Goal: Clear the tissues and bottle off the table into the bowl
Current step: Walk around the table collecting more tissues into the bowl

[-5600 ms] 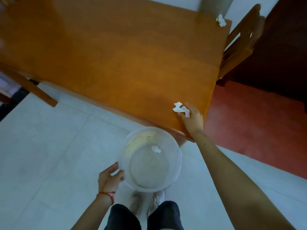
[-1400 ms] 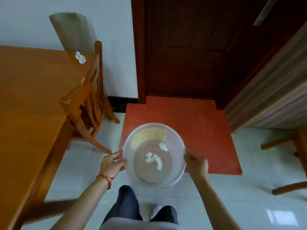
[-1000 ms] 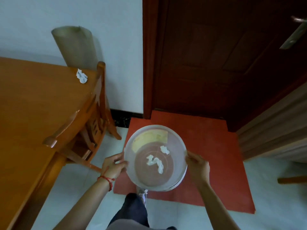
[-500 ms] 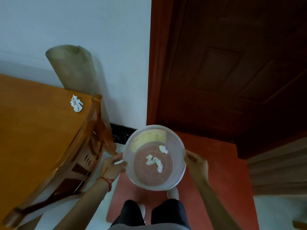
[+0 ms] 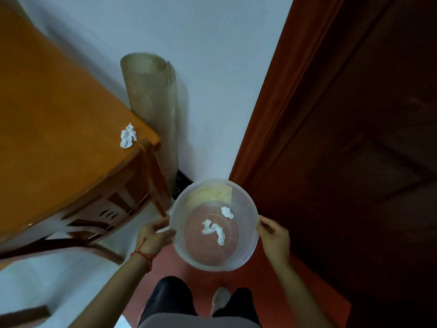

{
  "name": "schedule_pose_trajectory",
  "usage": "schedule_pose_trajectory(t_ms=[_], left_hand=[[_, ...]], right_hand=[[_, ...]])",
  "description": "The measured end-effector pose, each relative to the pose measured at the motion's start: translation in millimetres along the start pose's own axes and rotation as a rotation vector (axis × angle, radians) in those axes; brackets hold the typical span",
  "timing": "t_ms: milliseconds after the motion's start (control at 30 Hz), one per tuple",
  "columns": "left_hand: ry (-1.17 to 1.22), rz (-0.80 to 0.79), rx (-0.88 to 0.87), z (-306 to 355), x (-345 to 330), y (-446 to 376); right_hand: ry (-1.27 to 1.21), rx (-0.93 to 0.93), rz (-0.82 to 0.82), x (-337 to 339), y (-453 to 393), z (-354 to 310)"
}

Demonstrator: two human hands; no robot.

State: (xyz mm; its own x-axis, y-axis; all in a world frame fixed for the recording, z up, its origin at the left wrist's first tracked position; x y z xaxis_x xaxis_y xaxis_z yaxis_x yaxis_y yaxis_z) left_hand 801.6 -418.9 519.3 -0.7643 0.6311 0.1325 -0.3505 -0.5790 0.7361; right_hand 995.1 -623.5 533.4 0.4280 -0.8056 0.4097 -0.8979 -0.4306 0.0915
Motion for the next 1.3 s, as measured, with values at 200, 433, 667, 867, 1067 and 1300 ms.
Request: schedule_pose_trajectory(t_ms=[200, 433, 667, 867, 1067, 1300], left_hand=[[0.085, 0.123, 0.054, 7.7, -12.1, 1.4], [0.159, 0.191, 0.088, 28.5, -2.7, -30.7], [0.239, 0.238, 0.118, 51.6, 6.8, -58.3], [0.289, 0.304, 0.143, 60.9, 4.6, -67.0], [0.378, 0.397, 0.19, 64.7, -2.4, -69.3], [0.433, 0.473, 0.24, 73.6, -20.8, -73.4]], right_hand=[[0.019, 0.035, -0.13, -14.1, -58.0, -2.1], [0.006, 0.073, -0.226, -56.1, -112.2, -9.3], [0.013, 0.093, -0.303, -86.3, -157.7, -26.0], [0.049, 0.108, -0.377, -104.8, -186.9, -35.5], [0.086, 0.145, -0.532, -123.8, -220.4, -33.3], [0.135, 0.196, -0.668, -136.6, -255.9, -36.6]])
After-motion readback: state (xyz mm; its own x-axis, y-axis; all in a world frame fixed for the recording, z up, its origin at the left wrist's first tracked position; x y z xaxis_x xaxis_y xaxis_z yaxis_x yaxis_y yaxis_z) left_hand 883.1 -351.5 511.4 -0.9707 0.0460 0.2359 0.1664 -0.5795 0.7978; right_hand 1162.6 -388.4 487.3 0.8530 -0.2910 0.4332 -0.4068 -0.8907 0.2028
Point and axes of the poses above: each hand's wrist, its own y-axis away from the middle knuckle, its own x-axis out of the back of the hand, z = x × y, the point moved 1 cm from there along -y, towards the middle knuckle, and after that the axes turned 12 degrees about x, right-handed, at the moved point
